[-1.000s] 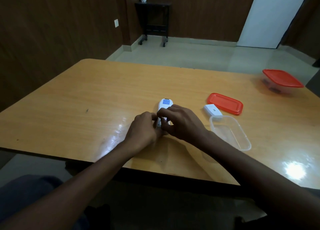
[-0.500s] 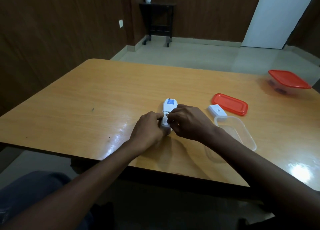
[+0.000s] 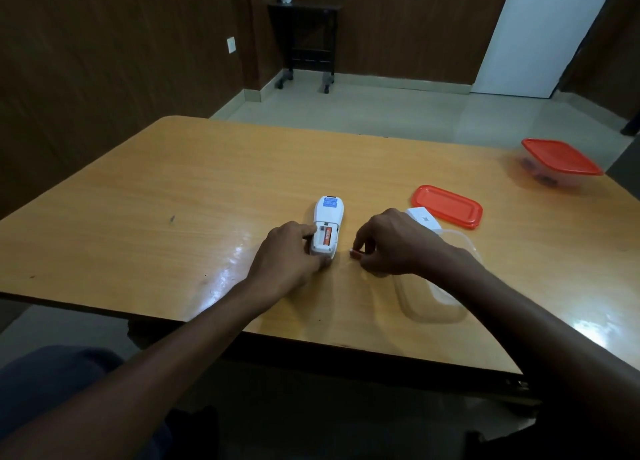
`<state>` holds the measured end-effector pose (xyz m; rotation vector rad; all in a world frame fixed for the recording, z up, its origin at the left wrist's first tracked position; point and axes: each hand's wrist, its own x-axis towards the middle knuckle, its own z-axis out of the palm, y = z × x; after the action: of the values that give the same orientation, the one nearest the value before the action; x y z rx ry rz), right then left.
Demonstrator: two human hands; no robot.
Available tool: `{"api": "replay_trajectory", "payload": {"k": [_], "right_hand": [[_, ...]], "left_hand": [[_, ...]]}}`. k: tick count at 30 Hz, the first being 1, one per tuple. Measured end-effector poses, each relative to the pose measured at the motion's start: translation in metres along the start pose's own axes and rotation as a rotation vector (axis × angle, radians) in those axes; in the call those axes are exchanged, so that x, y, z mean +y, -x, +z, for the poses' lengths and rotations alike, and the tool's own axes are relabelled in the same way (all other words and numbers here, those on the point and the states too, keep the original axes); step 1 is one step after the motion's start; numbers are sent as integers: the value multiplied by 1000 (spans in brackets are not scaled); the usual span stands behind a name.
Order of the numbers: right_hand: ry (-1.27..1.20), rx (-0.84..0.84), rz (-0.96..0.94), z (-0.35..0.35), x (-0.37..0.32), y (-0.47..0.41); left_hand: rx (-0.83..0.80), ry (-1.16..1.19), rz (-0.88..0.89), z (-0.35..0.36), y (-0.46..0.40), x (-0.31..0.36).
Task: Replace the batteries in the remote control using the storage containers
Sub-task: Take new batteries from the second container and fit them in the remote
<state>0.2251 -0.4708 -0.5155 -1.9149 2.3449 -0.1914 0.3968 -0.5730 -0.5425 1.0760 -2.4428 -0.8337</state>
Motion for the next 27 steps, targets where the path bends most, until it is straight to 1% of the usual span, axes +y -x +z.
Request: {"api": "replay_trajectory", "payload": {"k": [4, 7, 11, 13, 17, 20, 21, 23, 27], "right_hand": [[-276, 250, -5, 3, -11, -3], [-503, 320, 75, 8, -18, -6], [-649, 464, 148, 23, -25, -14], [-656, 511, 155, 30, -28, -20], [-601, 532, 99, 39, -35, -25], [-403, 540, 57, 43, -36, -26], [-352, 524, 69, 45, -35, -26], [-327, 466, 91, 47, -34, -26], [-270, 416, 26, 43, -33, -23]], "left_hand": [[-5, 1, 20, 0, 1, 0], [-6, 7, 18, 0, 2, 2], [-4, 13, 16, 0, 2, 3], [-4, 17, 14, -1, 3, 3], [4, 34, 11, -1, 4, 2], [7, 39, 9, -1, 4, 2], [10, 35, 16, -1, 4, 2], [17, 31, 24, -1, 4, 2], [30, 24, 21, -2, 5, 2]]}}
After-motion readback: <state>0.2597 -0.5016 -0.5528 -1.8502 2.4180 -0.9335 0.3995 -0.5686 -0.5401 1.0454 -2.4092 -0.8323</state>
